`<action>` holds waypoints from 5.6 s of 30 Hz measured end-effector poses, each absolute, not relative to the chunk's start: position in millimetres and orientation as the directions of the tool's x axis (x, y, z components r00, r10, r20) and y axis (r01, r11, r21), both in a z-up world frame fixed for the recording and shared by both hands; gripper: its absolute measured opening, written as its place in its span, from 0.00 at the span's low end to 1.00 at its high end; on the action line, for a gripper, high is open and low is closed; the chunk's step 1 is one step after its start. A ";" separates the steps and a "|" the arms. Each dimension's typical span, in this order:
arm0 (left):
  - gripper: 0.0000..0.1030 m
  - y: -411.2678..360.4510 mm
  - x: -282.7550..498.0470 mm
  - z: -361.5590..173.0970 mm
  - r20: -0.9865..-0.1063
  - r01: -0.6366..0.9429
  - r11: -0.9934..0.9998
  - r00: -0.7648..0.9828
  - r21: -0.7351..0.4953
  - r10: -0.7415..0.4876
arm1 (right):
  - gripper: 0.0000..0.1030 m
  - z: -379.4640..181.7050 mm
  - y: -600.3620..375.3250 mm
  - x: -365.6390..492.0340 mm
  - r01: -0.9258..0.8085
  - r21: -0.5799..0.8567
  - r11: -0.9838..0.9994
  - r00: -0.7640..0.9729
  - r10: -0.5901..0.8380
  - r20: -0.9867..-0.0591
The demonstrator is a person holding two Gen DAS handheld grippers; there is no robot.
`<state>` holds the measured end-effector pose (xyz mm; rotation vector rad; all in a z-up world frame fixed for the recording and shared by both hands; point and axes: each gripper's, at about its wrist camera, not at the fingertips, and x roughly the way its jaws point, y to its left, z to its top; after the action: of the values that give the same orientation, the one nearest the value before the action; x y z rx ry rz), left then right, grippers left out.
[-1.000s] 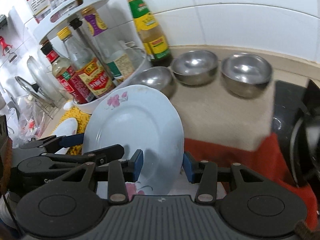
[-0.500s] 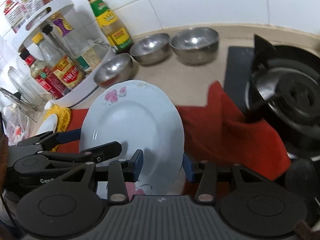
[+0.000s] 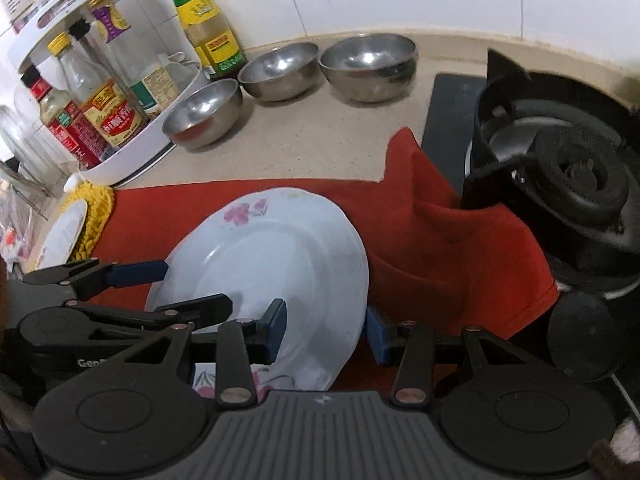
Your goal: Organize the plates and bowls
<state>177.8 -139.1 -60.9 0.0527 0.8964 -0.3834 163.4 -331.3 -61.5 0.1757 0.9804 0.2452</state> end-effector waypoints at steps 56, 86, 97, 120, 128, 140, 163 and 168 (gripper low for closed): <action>0.96 140.4 125.2 -13.1 -0.687 -0.305 0.952 0.695 -0.015 0.211 | 0.55 -12.4 -17.6 204.8 -0.599 -0.158 0.785 0.685 0.399 -0.610; 0.83 221.6 186.5 -66.3 -0.784 -0.212 0.962 0.620 -0.171 -0.002 | 0.37 -77.1 46.3 281.7 -0.600 0.245 0.762 0.354 0.527 -0.773; 0.81 217.7 189.2 -58.0 -0.794 -0.193 0.966 0.607 -0.171 -0.019 | 0.35 -76.1 43.6 281.7 -0.566 0.274 0.778 0.366 0.534 -0.762; 0.89 186.6 183.6 -66.5 -0.786 -0.075 0.991 0.618 -0.107 -0.038 | 0.37 -82.0 20.0 256.7 -0.486 0.278 0.829 0.414 0.498 -0.762; 0.83 182.8 177.0 -56.6 -0.785 -0.112 0.990 0.620 -0.090 -0.001 | 0.35 -78.5 12.2 248.4 -0.495 0.291 0.819 0.415 0.517 -0.749; 0.92 175.4 165.6 -65.5 -0.772 -0.159 0.985 0.633 -0.061 0.054 | 0.35 -88.8 -10.5 243.1 -0.499 0.338 0.798 0.383 0.554 -0.739; 0.84 147.7 177.1 -21.0 -0.691 -0.147 0.987 0.720 -0.061 0.064 | 0.35 -37.6 -23.0 250.0 -0.490 0.340 0.803 0.482 0.575 -0.661; 0.84 138.8 183.4 -13.9 -0.676 -0.125 0.990 0.735 -0.062 0.050 | 0.35 -28.3 -34.9 248.6 -0.475 0.342 0.811 0.512 0.571 -0.642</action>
<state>183.4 138.8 -13.9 -0.1061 0.7388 0.0962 248.6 -34.9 -28.3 0.1274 0.8193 0.6311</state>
